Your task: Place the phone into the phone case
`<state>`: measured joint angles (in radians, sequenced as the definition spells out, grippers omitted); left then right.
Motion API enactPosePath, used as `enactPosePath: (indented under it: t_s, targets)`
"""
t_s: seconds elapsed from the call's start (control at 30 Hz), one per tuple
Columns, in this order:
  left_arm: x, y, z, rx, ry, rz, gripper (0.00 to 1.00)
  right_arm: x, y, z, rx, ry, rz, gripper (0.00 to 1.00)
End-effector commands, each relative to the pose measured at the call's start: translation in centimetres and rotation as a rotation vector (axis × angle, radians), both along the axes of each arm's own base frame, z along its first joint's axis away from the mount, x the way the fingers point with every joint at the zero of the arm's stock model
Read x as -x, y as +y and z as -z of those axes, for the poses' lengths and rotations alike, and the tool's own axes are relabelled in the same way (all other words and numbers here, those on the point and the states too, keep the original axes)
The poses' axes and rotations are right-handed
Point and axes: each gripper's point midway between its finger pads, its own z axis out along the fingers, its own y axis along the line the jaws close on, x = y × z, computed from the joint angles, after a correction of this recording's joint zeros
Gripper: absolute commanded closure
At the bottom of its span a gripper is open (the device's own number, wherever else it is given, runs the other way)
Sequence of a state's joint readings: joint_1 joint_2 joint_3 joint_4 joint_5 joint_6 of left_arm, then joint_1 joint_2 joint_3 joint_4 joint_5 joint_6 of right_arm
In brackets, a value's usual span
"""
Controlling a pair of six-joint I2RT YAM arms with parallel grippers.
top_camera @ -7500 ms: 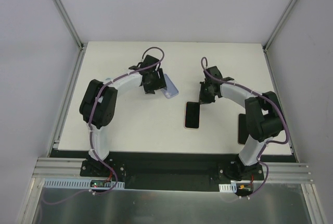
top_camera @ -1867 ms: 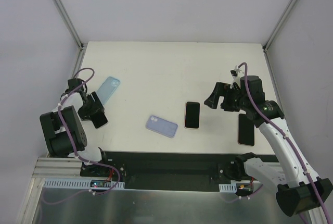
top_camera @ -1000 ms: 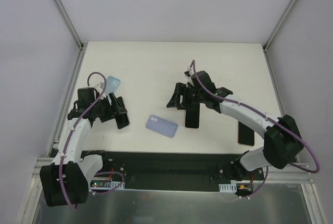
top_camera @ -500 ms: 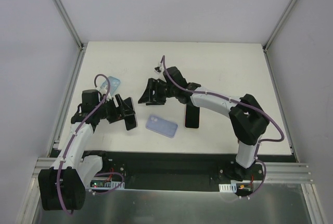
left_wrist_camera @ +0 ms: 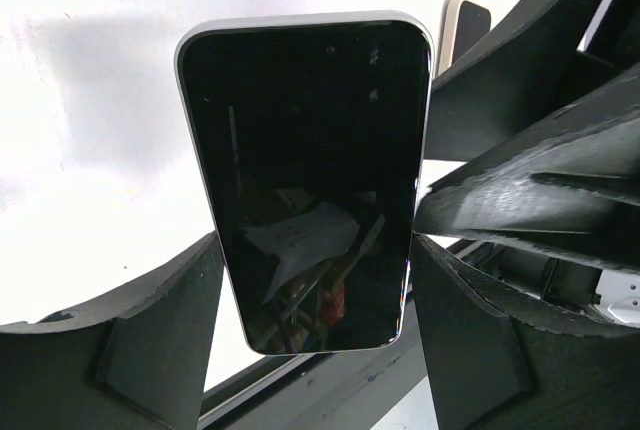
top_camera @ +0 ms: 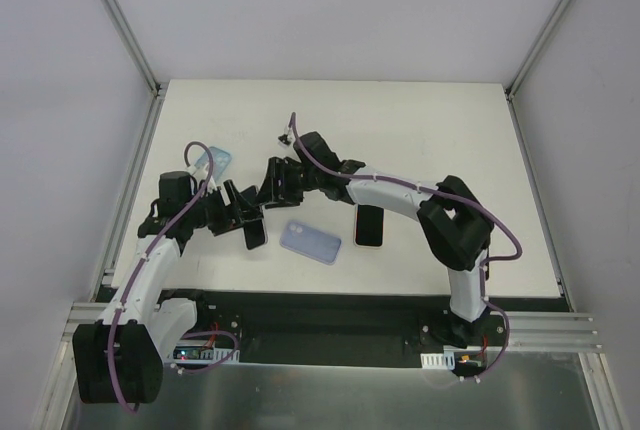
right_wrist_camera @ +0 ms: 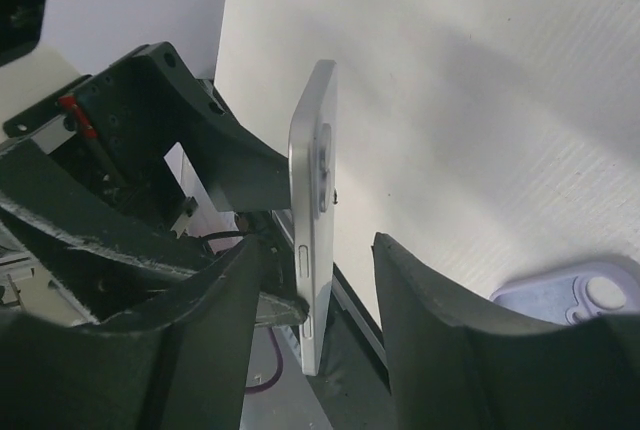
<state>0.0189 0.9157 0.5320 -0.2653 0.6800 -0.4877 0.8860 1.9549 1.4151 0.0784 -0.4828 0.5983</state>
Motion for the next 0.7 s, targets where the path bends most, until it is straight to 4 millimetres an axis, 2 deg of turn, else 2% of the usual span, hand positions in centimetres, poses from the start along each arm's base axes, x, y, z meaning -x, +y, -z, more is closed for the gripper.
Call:
enactPosePath:
  t_s: [0.0, 0.17, 0.27, 0.3, 0.33, 0.47, 0.5, 0.53, 0.6, 0.63, 0.67]
  targets:
    - [-0.1, -1.0, -1.4, 0.050, -0.048, 0.037, 0.55, 0.0, 1.0, -0.6, 0.006, -0.020, -0.009, 0.51]
    - [-0.1, -1.1, -1.5, 0.056, -0.046, 0.033, 0.54, 0.2, 0.8, -0.3, 0.023, -0.026, -0.007, 0.81]
    - [-0.2, -1.1, -1.9, 0.060, -0.057, 0.028, 0.40, 0.3, 0.5, -0.6, 0.024, -0.045, -0.008, 0.93]
    - [-0.2, -1.1, -2.0, 0.062, -0.058, 0.024, 0.31, 0.3, 0.4, -0.8, 0.022, -0.053, -0.009, 0.95]
    - [-0.2, -1.0, -2.1, 0.060, -0.062, 0.022, 0.28, 0.2, 0.3, -1.0, 0.019, -0.059, -0.008, 0.98]
    - [-0.1, -0.8, -2.6, 0.050, -0.096, 0.009, 0.13, -0.2, -0.5, -1.5, 0.018, -0.082, 0.011, 0.98]
    - [-0.1, -0.8, -2.5, 0.053, -0.092, 0.000, 0.05, -0.8, -1.1, -2.0, 0.012, -0.087, 0.029, 0.99]
    - [0.0, -0.8, -2.5, 0.056, -0.090, -0.005, 0.03, -1.0, -1.7, -1.6, 0.021, -0.082, 0.038, 0.99]
    - [0.3, -0.9, -2.4, 0.071, -0.076, -0.016, 0.04, -2.0, -3.3, -2.5, 0.011, -0.093, 0.067, 0.98]
    - [0.4, -1.0, -2.4, 0.076, -0.070, -0.016, 0.09, -2.3, -3.9, -2.8, 0.009, -0.102, 0.072, 0.98]
    - [0.4, -1.0, -2.2, 0.077, -0.062, -0.018, 0.11, -2.3, -4.8, -2.2, 0.021, -0.096, 0.078, 0.99]
